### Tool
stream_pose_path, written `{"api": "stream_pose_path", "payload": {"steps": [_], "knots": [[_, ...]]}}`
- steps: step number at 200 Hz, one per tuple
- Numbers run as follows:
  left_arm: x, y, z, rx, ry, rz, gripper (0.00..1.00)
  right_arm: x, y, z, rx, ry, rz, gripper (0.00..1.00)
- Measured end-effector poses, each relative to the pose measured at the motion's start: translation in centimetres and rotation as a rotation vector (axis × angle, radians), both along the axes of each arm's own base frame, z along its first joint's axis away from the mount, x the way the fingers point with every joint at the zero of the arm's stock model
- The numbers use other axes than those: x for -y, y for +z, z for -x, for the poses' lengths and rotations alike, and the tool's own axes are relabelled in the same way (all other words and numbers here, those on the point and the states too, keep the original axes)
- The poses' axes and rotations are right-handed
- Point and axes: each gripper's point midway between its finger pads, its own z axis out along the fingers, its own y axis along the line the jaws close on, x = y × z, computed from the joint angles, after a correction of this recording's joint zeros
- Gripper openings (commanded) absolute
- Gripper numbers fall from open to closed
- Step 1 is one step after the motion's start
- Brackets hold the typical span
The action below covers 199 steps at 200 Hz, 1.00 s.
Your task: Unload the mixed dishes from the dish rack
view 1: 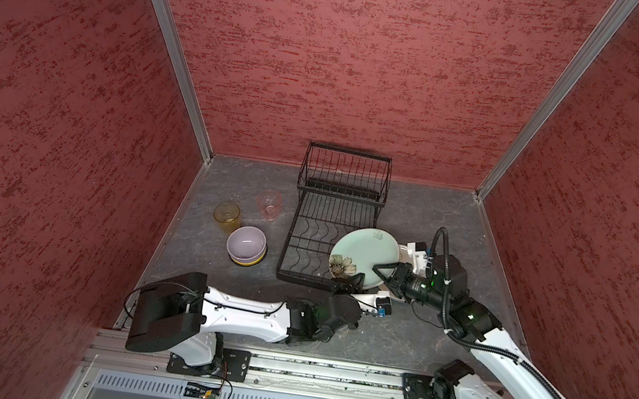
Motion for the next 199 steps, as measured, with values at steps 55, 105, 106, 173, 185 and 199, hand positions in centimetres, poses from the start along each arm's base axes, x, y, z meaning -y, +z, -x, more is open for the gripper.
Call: {"api": "stream_pose_path", "payload": {"steps": [55,105,106,173,185,199], "knots": [[0.0,0.1,0.1,0.014,-0.003,-0.003,0.17,0.1,-0.1,-0.1,0.002,-0.007,0.005,0.00],[1.9,0.9,1.7,0.008,-0.081,0.075,0.37,0.4,-0.2,-0.6,0.059,-0.011,0.051,0.00],[1.9,0.9,1.7,0.009,-0.083,0.074,0.37,0.5,-0.2,-0.6,0.060,-0.011,0.052,0.00],[2.9,2.3,2.3,0.008,-0.117,0.162,0.36,0.9,-0.5,-1.0,0.082,-0.031,0.087,0.00],[2.9,2.3,2.3,0.008,-0.117,0.163,0.37,0.9,-0.5,-1.1,0.082,-0.034,0.089,0.00],[2.9,2.4,2.3,0.010,-0.116,0.168,0.40,1.0,-0.5,-1.1,0.082,-0.036,0.091,0.00]]}}
